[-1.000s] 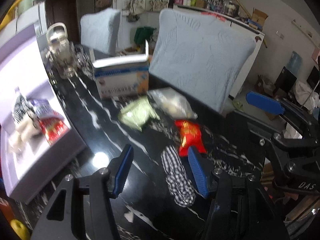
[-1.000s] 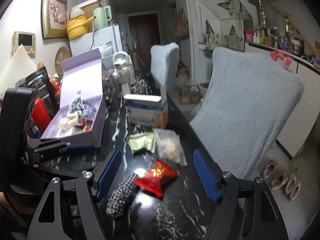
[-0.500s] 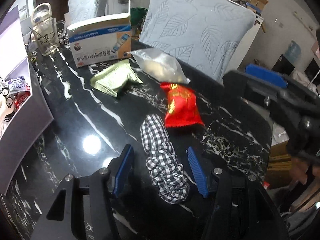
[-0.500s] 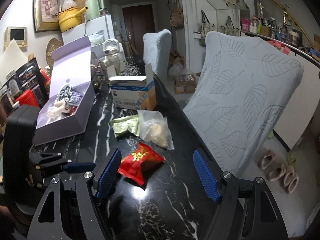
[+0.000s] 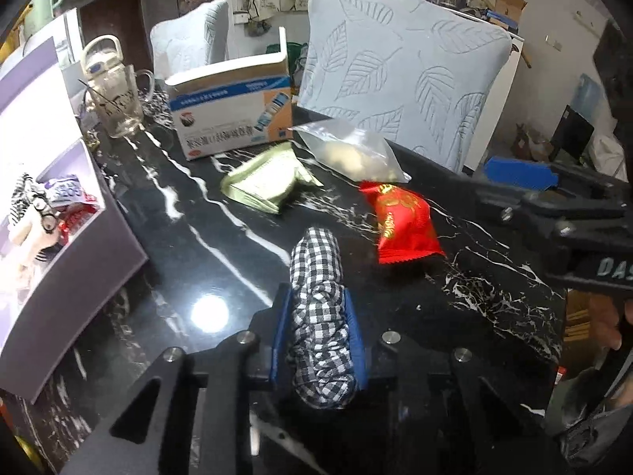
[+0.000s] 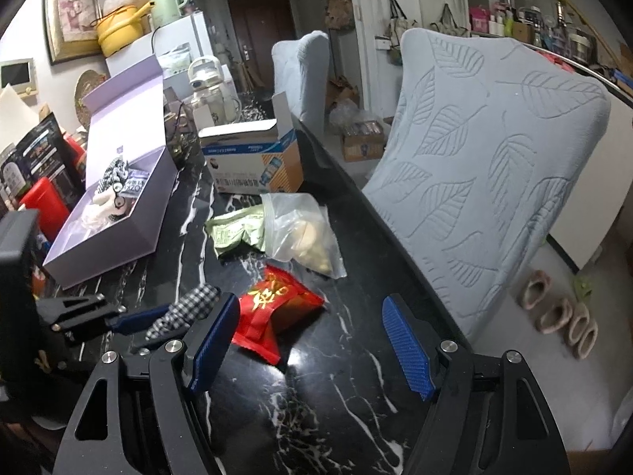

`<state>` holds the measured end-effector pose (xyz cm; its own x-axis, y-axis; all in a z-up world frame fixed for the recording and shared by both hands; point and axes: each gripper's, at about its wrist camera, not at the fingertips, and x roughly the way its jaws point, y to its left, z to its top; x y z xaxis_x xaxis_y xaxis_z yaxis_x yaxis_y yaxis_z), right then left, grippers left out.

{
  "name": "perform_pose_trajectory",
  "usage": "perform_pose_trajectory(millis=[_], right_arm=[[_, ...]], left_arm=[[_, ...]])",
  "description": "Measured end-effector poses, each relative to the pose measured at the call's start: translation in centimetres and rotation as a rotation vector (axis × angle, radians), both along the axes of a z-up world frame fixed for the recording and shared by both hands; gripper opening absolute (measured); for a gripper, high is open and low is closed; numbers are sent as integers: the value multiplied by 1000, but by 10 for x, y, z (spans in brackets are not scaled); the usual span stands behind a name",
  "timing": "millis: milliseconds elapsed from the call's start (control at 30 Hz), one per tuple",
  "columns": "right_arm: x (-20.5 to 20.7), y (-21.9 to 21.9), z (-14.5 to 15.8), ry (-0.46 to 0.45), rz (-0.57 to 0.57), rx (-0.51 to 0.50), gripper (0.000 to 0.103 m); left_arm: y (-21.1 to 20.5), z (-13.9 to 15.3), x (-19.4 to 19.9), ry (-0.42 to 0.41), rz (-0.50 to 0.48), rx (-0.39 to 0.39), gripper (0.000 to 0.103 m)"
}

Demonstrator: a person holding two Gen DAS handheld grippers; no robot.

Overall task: Organize soft objects
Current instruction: 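Grasp the gingham scrunchie with the left gripper while the right gripper approaches the red packet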

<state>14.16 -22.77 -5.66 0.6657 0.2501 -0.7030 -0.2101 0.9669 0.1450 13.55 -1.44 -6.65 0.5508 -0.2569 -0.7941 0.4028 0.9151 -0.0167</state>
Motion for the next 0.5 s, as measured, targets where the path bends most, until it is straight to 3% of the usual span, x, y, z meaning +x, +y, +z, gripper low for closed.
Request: perform_pose_trajectory(millis=[200, 367, 500], right_arm=[[10, 12, -10, 38, 13, 7, 75], [22, 23, -19, 92, 38, 44, 79], [30, 30, -22, 97, 24, 35, 79]], left_arm=[[20, 6, 2, -9, 48, -35, 26], [33, 7, -2, -63, 99, 10, 26], [49, 2, 0, -40, 140, -22, 26]])
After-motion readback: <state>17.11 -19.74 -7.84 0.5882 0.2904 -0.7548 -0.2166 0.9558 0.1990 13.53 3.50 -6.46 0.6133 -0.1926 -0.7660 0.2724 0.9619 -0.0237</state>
